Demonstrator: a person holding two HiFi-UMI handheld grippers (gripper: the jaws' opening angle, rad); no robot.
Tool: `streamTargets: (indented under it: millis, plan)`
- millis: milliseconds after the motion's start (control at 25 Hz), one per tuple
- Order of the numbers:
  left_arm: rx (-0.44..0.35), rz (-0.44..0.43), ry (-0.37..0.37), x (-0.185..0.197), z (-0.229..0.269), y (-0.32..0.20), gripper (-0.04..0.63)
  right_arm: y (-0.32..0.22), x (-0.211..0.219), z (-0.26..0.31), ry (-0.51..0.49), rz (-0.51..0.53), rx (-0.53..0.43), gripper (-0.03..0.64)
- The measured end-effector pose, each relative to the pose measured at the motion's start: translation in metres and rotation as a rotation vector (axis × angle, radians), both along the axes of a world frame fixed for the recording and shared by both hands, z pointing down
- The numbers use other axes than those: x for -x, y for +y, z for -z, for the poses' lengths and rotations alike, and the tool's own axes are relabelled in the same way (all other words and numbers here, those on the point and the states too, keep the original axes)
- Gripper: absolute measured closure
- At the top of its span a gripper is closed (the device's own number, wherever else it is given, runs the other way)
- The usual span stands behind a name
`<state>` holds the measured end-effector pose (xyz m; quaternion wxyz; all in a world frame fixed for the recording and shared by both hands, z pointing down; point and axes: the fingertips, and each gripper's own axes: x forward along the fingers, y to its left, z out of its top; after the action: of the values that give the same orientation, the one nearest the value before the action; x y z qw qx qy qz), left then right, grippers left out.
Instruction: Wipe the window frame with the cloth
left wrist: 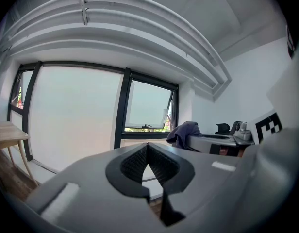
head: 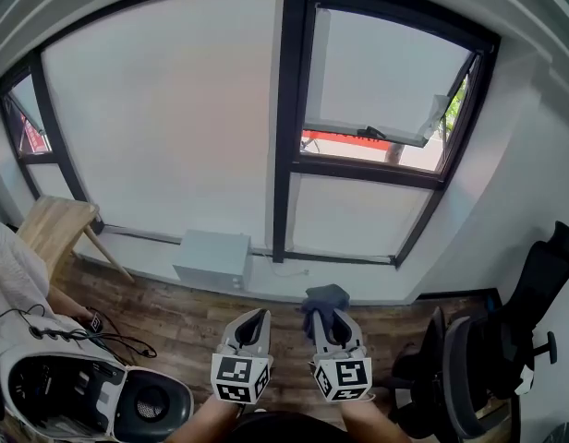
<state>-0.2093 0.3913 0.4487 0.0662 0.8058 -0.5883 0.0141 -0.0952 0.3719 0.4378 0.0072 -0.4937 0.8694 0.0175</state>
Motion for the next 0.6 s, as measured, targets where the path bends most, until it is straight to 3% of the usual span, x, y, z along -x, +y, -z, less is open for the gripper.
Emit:
streamTargets:
  millis: [600]
  plan:
    - [-0.046, -0.058, -0.005, 0.043, -0.001, -0.030, 0.588, -0.019, 0.037, -0.002, -0.005, -0.055, -0.047, 0.537]
